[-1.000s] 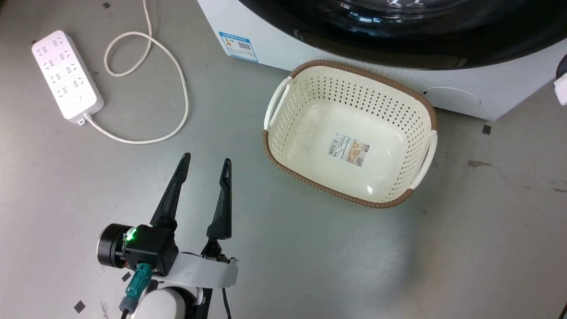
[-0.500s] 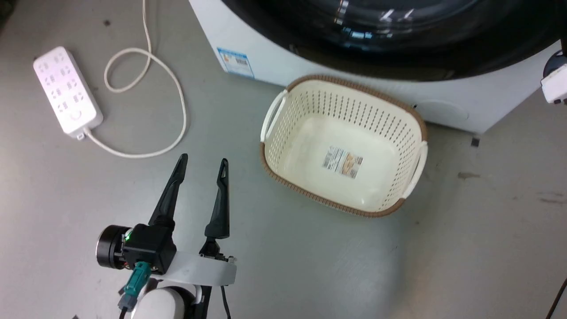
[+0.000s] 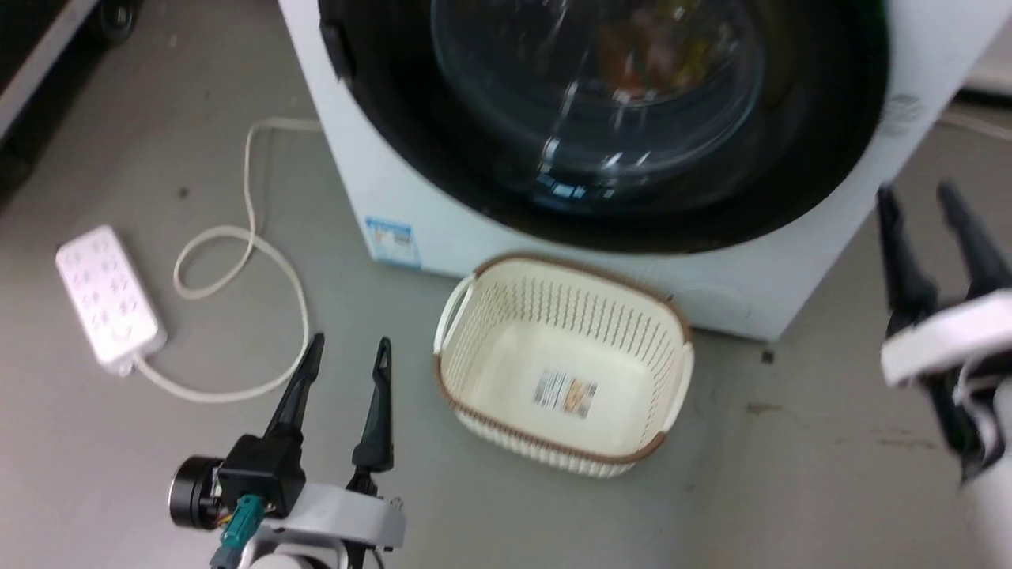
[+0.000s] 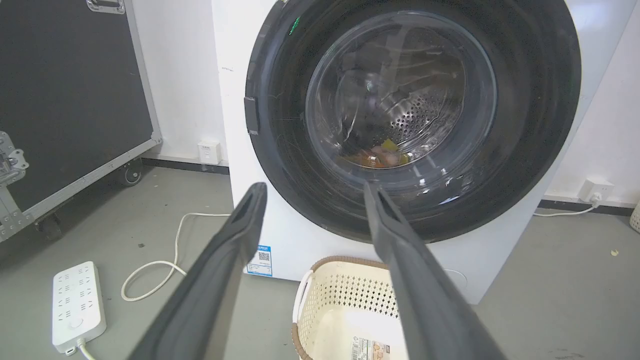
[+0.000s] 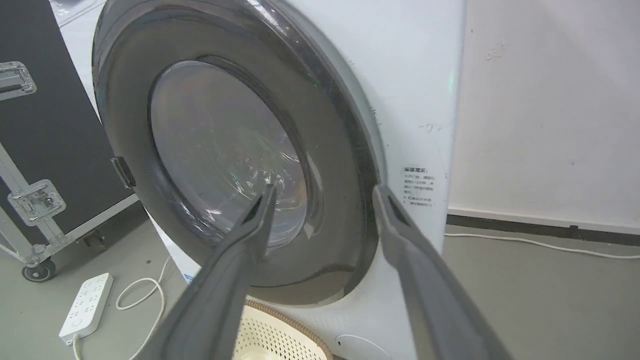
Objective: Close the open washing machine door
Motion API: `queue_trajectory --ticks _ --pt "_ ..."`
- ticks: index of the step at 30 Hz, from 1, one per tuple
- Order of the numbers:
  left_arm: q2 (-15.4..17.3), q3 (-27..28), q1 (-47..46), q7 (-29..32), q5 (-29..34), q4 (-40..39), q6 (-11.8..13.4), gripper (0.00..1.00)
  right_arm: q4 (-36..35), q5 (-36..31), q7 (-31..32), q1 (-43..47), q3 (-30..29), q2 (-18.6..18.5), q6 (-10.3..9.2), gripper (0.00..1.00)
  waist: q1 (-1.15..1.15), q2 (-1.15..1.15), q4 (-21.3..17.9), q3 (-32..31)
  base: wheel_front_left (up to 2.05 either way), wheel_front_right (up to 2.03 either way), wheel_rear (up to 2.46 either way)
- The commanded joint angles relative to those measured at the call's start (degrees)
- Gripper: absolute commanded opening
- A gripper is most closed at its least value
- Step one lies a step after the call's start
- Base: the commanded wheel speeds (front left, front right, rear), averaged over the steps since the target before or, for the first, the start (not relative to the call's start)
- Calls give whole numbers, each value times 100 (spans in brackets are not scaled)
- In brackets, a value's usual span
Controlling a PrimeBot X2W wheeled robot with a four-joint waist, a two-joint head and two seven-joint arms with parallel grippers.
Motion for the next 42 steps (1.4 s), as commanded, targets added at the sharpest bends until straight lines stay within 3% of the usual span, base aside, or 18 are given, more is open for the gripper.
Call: queue_trajectory --ticks 1,12,20,38,39,42 --pt "2 55 113 -26 -28 53 -44 100 -233 -200 -61 408 -161 133 5 100 2 0 -279 -436 0 0 0" --pt "81 127 419 -26 -14 276 -191 100 -1903 -1581 -113 2418 -1039 1159 5 100 2 0 -599 -890 0 0 0" --pt "135 86 499 -26 27 471 -226 100 -2325 -2256 -116 3313 -1192 1686 5 100 2 0 -677 -1007 0 0 0" --pt "218 9 388 -26 -72 715 -261 100 -2156 -2539 -119 3572 -1164 1804 5 100 2 0 -707 -1071 0 0 0" --pt "196 18 425 7 -49 696 -243 0 -2163 -2556 -97 3495 -1162 1772 0 0 2 0 -708 -1071 0 0 0" --pt "187 19 425 11 -49 696 -241 0 -2164 -2555 -96 3491 -1164 1772 0 0 2 0 -709 -1072 0 0 0"
